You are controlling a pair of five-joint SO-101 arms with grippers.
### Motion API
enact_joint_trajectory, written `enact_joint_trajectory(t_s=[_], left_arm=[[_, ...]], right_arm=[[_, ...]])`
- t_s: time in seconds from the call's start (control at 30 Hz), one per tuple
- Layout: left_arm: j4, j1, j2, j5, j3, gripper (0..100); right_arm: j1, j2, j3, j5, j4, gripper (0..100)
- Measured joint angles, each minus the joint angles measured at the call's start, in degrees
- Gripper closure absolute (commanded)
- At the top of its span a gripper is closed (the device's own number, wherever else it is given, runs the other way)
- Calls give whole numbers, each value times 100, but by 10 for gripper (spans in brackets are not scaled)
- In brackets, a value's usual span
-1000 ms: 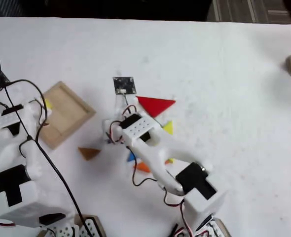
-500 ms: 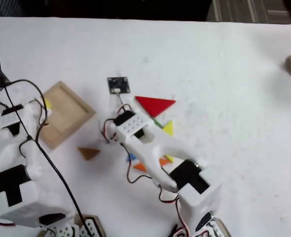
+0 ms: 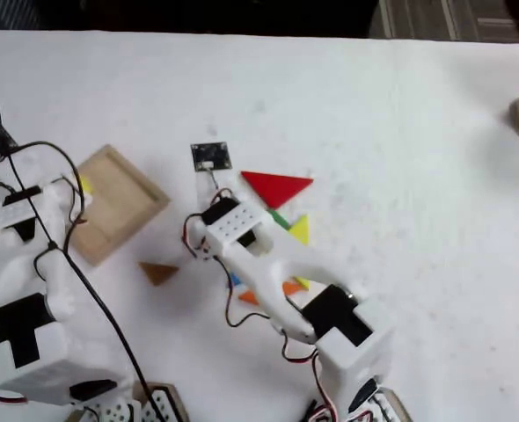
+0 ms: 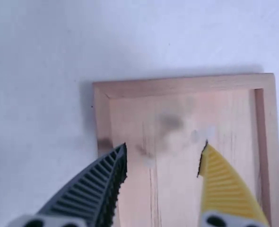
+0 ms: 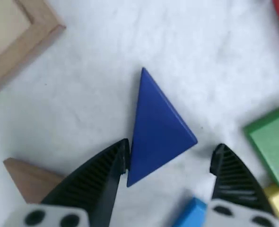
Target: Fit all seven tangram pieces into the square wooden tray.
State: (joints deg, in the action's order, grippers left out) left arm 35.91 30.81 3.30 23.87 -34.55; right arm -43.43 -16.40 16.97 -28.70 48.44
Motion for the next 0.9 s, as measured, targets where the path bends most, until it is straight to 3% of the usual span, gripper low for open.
enact_joint_trajectory(t_s=[0.3, 0.9], left_arm=[[0, 0, 0, 0, 0, 730], [-9, 0, 0, 0, -88, 730]], right_arm=[[193, 0, 0, 853, -18, 743], [246, -88, 0, 993, -378, 744]])
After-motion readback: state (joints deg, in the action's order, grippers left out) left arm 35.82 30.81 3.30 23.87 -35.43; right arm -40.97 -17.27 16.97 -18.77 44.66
